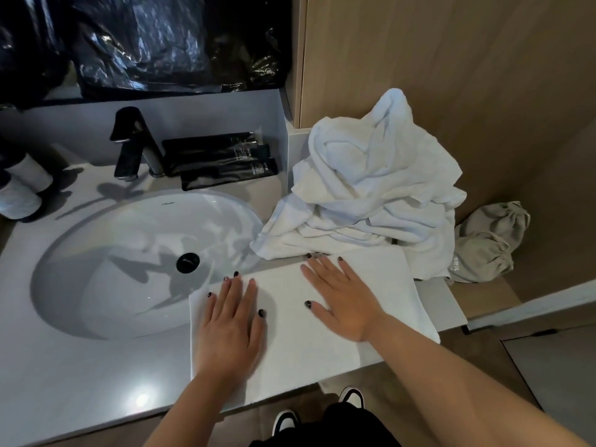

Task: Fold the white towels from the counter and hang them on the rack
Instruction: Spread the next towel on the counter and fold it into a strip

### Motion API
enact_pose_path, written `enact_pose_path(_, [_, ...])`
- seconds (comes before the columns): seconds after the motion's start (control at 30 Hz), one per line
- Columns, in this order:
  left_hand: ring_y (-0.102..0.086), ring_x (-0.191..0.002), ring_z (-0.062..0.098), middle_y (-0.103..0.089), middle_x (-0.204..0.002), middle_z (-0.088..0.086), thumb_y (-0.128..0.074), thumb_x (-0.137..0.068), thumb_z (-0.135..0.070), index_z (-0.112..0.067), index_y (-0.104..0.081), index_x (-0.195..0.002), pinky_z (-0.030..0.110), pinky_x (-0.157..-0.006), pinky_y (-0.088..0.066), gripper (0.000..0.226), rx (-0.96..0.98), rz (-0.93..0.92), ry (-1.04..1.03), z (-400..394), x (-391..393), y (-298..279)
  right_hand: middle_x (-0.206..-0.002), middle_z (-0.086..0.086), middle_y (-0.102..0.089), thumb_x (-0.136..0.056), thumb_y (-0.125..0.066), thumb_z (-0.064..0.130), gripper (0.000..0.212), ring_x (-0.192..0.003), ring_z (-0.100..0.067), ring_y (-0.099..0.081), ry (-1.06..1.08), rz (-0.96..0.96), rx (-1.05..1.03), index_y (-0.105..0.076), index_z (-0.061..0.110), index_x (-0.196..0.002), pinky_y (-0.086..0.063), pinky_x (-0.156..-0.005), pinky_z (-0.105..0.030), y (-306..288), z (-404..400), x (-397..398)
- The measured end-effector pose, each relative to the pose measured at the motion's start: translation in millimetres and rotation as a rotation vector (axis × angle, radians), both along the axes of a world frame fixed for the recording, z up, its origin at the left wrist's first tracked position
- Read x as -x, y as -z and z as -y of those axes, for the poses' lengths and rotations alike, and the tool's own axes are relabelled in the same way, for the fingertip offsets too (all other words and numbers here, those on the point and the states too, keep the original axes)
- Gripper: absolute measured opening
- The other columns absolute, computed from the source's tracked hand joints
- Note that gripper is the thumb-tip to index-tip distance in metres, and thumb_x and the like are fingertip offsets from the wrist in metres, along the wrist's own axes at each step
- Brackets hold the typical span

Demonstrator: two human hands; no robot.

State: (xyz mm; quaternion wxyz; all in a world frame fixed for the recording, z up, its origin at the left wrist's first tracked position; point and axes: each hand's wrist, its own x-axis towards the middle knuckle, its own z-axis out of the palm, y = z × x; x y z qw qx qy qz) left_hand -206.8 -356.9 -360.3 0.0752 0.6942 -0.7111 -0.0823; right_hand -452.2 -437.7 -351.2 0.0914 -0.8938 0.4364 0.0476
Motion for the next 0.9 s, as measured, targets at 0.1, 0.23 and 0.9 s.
enact_pose_path(0.1, [0.000, -0.152, 0.018, -0.012, -0.164, 0.006, -0.013, -0.096, -0.057, -0.029, -0.018, -0.157, 0.038, -0.123, 0.002, 0.067, -0.049, -0.009, -0.065, -2, -2, -4, -0.164, 0.003, 0.009, -0.095, 0.002, 0.061, 0.074, -0.149, -0.013, 0.017, 0.072, -0.039, 0.013, 0.002, 0.021, -0.157, 0.006, -0.120, -0.041, -5, 5, 36])
enact_pose_path(0.23, [0.006, -0.152, 0.019, -0.004, -0.165, 0.005, -0.002, -0.087, -0.065, -0.031, -0.009, -0.158, 0.039, -0.123, 0.004, 0.078, -0.114, -0.065, -0.191, 4, -1, -13, -0.163, 0.004, 0.017, -0.097, -0.001, 0.061, 0.071, -0.148, -0.010, 0.019, 0.146, -0.060, -0.007, 0.010, 0.022, -0.155, 0.007, -0.119, -0.040, -13, 8, 76])
enact_pose_path(0.9, [-0.064, -0.076, 0.016, -0.067, -0.080, 0.003, -0.080, -0.080, -0.027, -0.016, -0.068, -0.081, 0.019, -0.065, -0.045, 0.017, -0.407, -0.402, -0.112, 73, -80, -66, -0.114, 0.005, -0.044, -0.086, -0.069, 0.030, 0.031, -0.112, -0.016, -0.045, 0.059, -0.099, -0.286, -0.049, 0.025, -0.108, -0.025, -0.084, -0.029, -71, 81, 41])
